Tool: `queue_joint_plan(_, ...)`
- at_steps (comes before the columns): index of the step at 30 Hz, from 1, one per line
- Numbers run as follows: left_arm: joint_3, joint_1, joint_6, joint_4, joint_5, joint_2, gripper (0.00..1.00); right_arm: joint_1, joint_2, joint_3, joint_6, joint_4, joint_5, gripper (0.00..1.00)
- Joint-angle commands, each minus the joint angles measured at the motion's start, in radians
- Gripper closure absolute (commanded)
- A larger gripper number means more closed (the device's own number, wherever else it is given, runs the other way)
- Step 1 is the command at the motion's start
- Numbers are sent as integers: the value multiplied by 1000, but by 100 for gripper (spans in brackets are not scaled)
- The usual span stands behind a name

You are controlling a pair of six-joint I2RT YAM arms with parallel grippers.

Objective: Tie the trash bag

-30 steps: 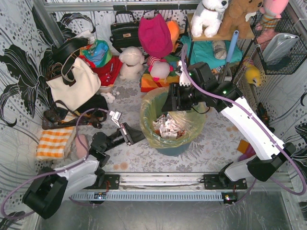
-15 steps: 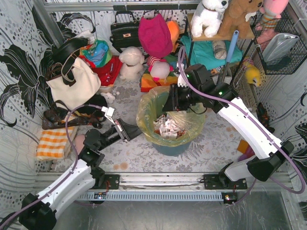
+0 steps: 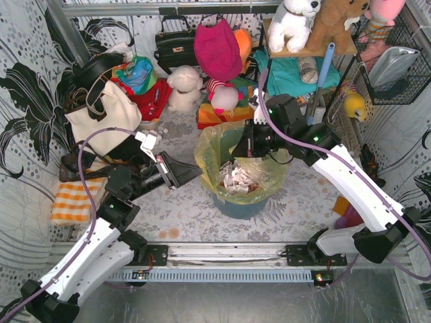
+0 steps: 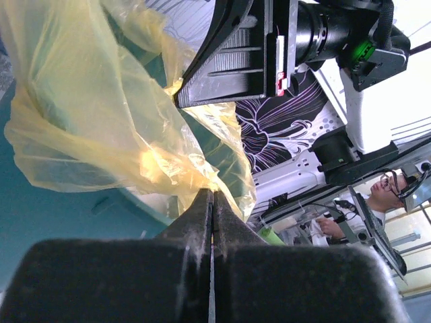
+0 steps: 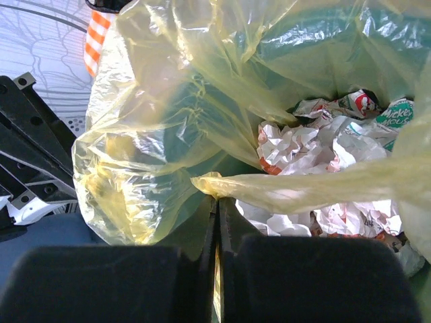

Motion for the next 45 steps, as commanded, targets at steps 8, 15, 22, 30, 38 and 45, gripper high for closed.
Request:
queue_joint_plan(8,195,-6,55,-10,107,90,100,8,-150,-63,45,135,53,100)
queue_joint_plan(15,328,-6,45,55,177,212,100,8,-301,-134,67,275,148,100)
queue_joint_plan(22,505,-7,80,63,196,328,100,8,-411,-203,48,487,230,100)
queue_joint_plan(30,619,-7,119,112,176,413,100,8,-416,-176,-9,668,287,100)
queue_joint_plan(38,741,-7,250,-114,-18,454,100,8,-369,-98,-70,749,324,100)
queue_joint_plan(45,696,-7,251,-24,-7,386,98,8,-413,-146,-93,776,371,100)
